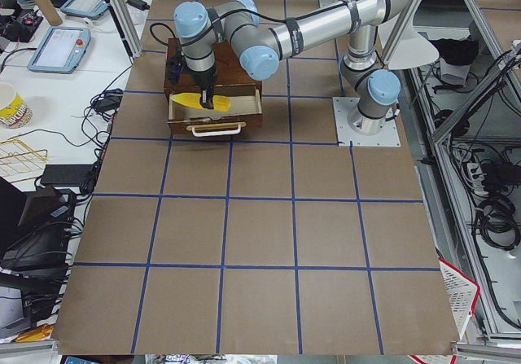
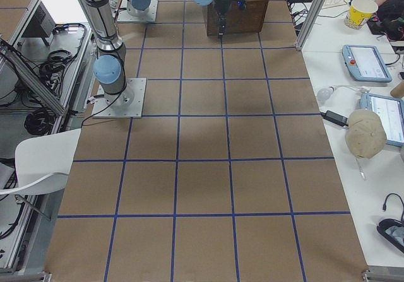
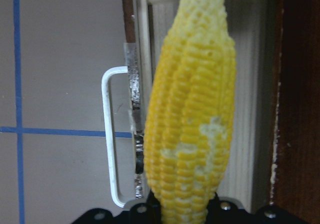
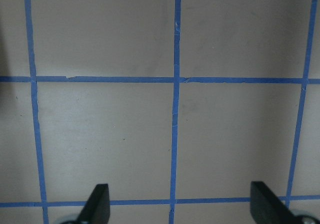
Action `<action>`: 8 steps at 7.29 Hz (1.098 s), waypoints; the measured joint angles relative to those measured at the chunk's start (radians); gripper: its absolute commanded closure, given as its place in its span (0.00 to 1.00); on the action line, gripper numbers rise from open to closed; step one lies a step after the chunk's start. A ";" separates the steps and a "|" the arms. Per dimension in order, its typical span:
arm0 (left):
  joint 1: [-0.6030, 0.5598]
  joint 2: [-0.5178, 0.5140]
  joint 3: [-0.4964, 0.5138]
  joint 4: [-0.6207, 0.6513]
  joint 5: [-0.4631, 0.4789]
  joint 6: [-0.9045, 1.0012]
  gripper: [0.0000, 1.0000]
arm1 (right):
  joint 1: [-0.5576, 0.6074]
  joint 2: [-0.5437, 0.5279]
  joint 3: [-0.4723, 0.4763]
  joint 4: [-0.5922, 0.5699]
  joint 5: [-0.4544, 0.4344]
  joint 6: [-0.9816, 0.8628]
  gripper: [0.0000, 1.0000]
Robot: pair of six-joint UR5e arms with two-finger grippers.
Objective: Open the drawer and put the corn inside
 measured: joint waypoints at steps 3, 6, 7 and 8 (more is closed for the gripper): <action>-0.008 -0.023 -0.061 0.044 -0.014 -0.077 1.00 | 0.000 0.000 0.000 0.000 0.000 0.000 0.00; -0.007 -0.028 -0.140 0.120 -0.010 -0.097 0.09 | 0.000 0.000 0.000 0.000 -0.001 0.000 0.00; -0.007 -0.028 -0.150 0.128 -0.007 -0.092 0.00 | 0.000 0.000 0.000 0.000 -0.001 0.000 0.00; -0.006 -0.027 -0.153 0.129 -0.005 -0.087 0.00 | 0.000 0.000 0.000 0.000 -0.001 0.000 0.00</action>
